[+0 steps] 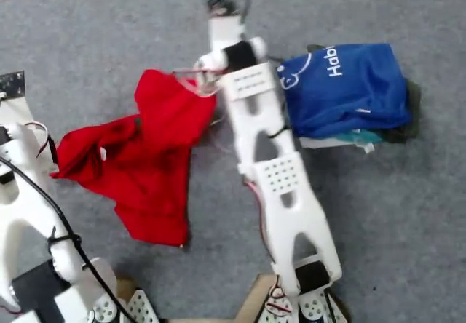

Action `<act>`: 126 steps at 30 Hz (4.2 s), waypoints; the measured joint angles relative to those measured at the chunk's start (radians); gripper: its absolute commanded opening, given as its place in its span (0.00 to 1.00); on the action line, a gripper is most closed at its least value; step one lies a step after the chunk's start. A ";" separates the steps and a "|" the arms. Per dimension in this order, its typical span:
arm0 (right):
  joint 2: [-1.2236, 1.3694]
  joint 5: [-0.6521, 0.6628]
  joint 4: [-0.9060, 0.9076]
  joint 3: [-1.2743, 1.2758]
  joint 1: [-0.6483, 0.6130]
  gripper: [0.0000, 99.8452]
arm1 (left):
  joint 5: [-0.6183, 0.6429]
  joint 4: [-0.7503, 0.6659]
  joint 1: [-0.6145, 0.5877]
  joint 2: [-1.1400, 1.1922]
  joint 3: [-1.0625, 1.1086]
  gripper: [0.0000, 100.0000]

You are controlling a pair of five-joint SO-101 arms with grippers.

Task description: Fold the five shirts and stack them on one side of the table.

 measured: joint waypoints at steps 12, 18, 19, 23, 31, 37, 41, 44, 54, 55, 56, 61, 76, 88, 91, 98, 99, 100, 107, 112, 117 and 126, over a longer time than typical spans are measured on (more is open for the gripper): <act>-0.496 -0.066 0.000 -0.017 0.199 0.01 | 0.000 0.000 0.043 -0.020 0.000 0.11; -0.522 -0.066 0.000 -0.020 0.221 0.01 | 0.000 0.000 0.196 -0.020 0.002 0.21; -0.522 -0.066 0.000 -0.020 0.219 0.01 | 0.000 0.000 0.233 -0.023 0.003 0.21; -0.509 -0.066 0.000 -0.020 0.219 0.01 | 0.000 0.002 0.410 -0.035 0.003 0.21; -0.503 -0.066 0.000 -0.020 0.249 0.01 | -0.060 -0.084 0.726 -0.014 0.064 0.21; -0.503 -0.066 0.000 -0.020 0.256 0.02 | -0.118 -0.160 0.816 0.166 0.101 0.18; -0.503 -0.066 0.000 -0.020 0.258 0.02 | -0.133 -0.160 0.816 0.255 0.066 0.16; -0.503 -0.066 0.000 -0.020 0.258 0.02 | -0.167 -0.146 0.835 0.267 0.051 0.15; -0.503 -0.066 0.000 -0.020 0.258 0.02 | -0.212 -0.147 0.827 0.273 0.032 0.13; -0.503 -0.066 0.000 -0.020 0.258 0.02 | -0.216 -0.147 0.827 0.273 0.032 0.11; -0.503 -0.066 0.000 -0.020 0.258 0.02 | -0.218 -0.147 0.827 0.273 0.032 0.09; -0.503 -0.066 0.000 -0.020 0.258 0.02 | -0.218 -0.147 0.827 0.316 0.031 0.07; -0.503 -0.066 0.000 -0.020 0.258 0.02 | -0.215 -0.186 0.827 0.339 0.015 0.03; -0.503 -0.066 0.000 -0.020 0.258 0.02 | -0.046 -0.064 0.750 -0.035 0.015 0.03; -0.503 -0.066 0.000 -0.020 0.258 0.02 | -0.012 -0.035 0.704 -0.109 0.015 0.03; -0.503 -0.066 0.000 -0.020 0.258 0.02 | 0.009 0.015 0.646 -0.203 0.015 0.03; -0.503 -0.066 0.000 -0.020 0.256 0.02 | 0.011 0.025 0.646 -0.209 0.015 0.03; -0.503 -0.066 0.000 -0.020 0.255 0.02 | 0.011 0.029 0.646 -0.216 0.015 0.03; -0.503 -0.066 -0.005 -0.020 0.252 0.01 | 0.071 0.038 0.582 -0.287 0.015 0.03; -0.503 -0.066 -0.023 -0.020 0.249 0.01 | 0.121 0.048 0.485 -0.382 0.009 0.03; -0.526 -0.098 -0.068 -0.020 0.181 0.01 | 0.130 0.120 0.388 -0.499 -0.132 0.03; -0.812 -0.269 -0.229 -0.020 0.160 0.01 | 0.130 0.210 0.238 -0.635 -0.382 0.03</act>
